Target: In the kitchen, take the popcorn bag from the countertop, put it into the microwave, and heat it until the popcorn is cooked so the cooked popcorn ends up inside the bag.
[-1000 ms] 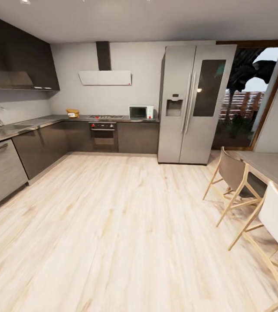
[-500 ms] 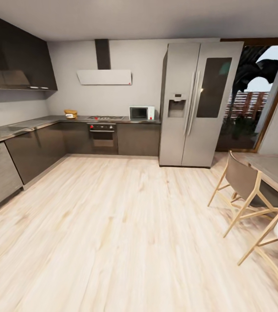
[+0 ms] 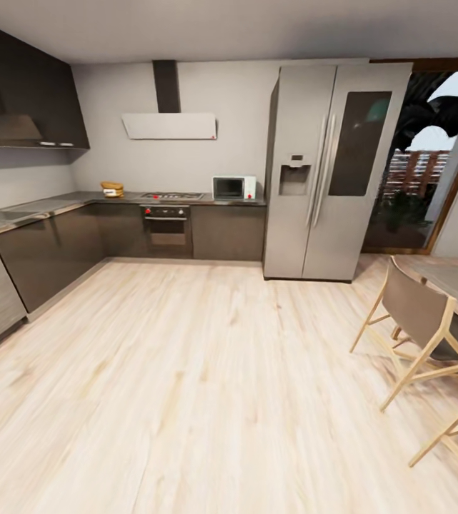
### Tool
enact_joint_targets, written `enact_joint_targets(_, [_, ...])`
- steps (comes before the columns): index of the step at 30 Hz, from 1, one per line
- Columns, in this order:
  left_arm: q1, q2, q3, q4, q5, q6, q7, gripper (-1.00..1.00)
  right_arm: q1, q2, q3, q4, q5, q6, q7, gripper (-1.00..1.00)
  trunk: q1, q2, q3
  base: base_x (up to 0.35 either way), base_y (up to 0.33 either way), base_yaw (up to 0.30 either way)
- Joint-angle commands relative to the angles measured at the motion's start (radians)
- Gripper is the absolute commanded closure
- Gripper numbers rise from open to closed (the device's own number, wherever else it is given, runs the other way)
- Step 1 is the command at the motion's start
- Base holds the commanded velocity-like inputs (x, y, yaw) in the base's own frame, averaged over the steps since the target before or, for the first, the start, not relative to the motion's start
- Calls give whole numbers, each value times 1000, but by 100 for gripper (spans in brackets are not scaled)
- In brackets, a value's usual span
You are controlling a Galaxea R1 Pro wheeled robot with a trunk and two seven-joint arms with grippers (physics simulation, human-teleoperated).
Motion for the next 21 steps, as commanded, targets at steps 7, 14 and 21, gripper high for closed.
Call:
enact_joint_targets(7, [0,-1,7,-1,1,2,0,-100,-1,0,-1,1,0,-3,-1,-100,1,0,-1,339,0,0])
enact_joint_targets(14, [-1,-1,7,-1,1,3,0,-100,-1,0,-1,1,0,-3,-1,-100,1,0,-1,339,2,0])
enact_joint_targets(21, [-1,-1,7,0,1,2,0,-100,-1,0,-1,1,0,-3,-1,-100,1,0,-1,339,79,0])
